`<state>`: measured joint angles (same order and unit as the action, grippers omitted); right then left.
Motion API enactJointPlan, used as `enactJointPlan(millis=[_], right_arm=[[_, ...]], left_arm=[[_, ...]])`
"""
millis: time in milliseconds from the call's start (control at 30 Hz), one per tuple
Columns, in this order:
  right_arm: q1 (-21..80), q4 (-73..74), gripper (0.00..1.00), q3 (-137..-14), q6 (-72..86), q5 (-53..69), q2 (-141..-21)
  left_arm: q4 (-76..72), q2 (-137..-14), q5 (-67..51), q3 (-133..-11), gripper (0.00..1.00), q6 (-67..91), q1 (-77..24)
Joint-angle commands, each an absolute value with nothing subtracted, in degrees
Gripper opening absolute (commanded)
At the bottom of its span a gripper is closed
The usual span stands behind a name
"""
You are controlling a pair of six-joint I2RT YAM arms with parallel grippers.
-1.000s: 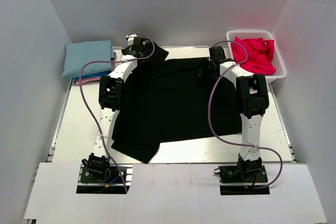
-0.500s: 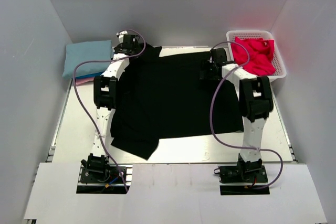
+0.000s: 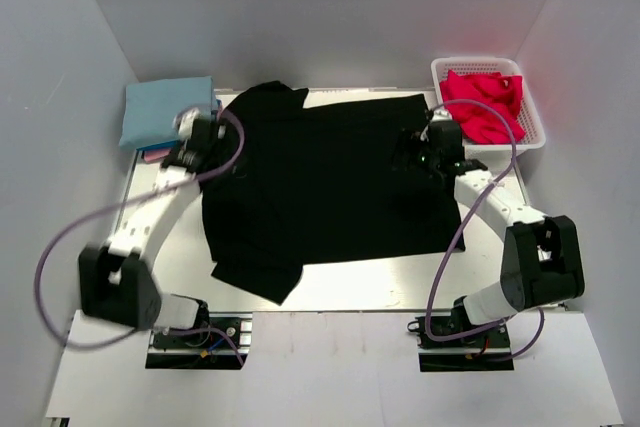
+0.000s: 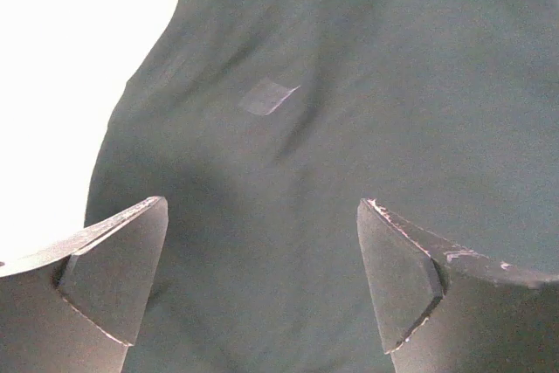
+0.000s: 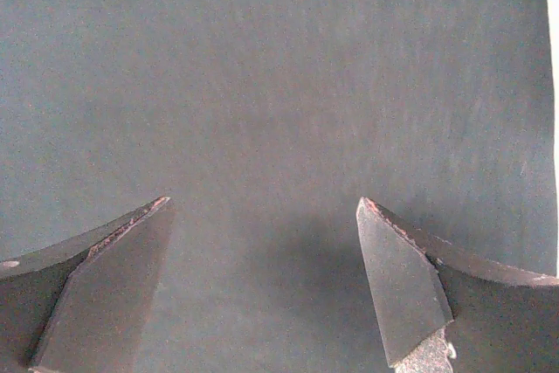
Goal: Fold and stack the t-shirts
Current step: Flatten out the tshirt, then grap the side of the flattened tshirt closest away from the robot with both arms
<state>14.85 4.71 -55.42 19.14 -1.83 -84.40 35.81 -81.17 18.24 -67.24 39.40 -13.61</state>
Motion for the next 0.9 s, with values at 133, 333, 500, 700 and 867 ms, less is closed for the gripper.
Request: enactJointPlan(millis=[133, 333, 500, 700, 867], right_arm=[[14.7, 0.8, 0.9, -51.3, 23.0, -0.6, -82.7], [14.6, 0.7, 0.9, -50.9, 23.1, 2.3, -84.0], [14.6, -0.9, 0.9, -50.7, 23.2, 2.5, -84.8], [14.6, -0.1, 0.9, -51.4, 22.8, 1.9, -86.0], [14.6, -0.1, 0.9, -52.2, 22.5, 2.5, -87.7]], left_arm=[[55.9, -62.8, 15.3, -39.4, 0.99, 63.9, -13.2], [54.3, -45.3, 8.5, -28.5, 0.99, 67.7, -13.2], [57.1, -50.0, 10.6, -29.4, 0.99, 69.5, -13.2], [55.6, -50.6, 7.6, -28.0, 0.86, 68.7, -13.2], [50.8, -46.1, 4.3, -27.9, 0.82, 61.4, -13.7]])
